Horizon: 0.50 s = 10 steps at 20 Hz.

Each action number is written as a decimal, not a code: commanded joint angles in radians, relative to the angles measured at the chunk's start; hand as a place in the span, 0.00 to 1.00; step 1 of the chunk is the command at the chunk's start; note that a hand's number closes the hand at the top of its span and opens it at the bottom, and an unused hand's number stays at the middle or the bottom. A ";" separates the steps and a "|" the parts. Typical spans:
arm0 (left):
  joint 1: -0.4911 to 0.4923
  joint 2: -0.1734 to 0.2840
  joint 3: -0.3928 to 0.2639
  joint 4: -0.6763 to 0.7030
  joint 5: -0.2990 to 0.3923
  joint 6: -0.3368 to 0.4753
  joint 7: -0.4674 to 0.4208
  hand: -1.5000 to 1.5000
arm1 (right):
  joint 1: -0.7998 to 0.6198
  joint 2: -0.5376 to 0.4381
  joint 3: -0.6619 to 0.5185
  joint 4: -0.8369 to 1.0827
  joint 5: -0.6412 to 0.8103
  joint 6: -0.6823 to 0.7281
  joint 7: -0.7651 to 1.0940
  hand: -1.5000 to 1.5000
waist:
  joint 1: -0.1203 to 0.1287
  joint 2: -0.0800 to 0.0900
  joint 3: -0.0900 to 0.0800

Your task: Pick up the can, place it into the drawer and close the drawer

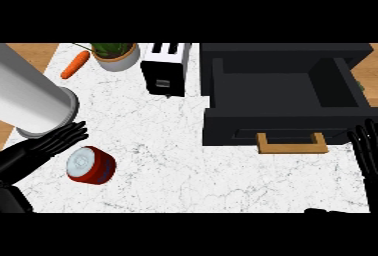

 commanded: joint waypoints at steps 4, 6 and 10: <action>-0.039 0.016 0.004 0.169 -0.205 -0.083 -0.285 0.00 | -0.014 -0.019 -0.031 0.004 -0.023 0.020 0.012 0.00 | -0.005 0.002 -0.001; -0.077 0.022 -0.016 0.195 -0.205 -0.050 -0.279 0.00 | 0.013 0.022 0.024 -0.046 0.025 -0.002 0.017 0.00 | -0.007 0.001 -0.001; -0.056 0.050 -0.062 0.210 -0.261 -0.020 -0.368 0.00 | -0.040 0.017 0.016 0.014 0.035 -0.013 0.016 0.00 | -0.001 0.001 -0.001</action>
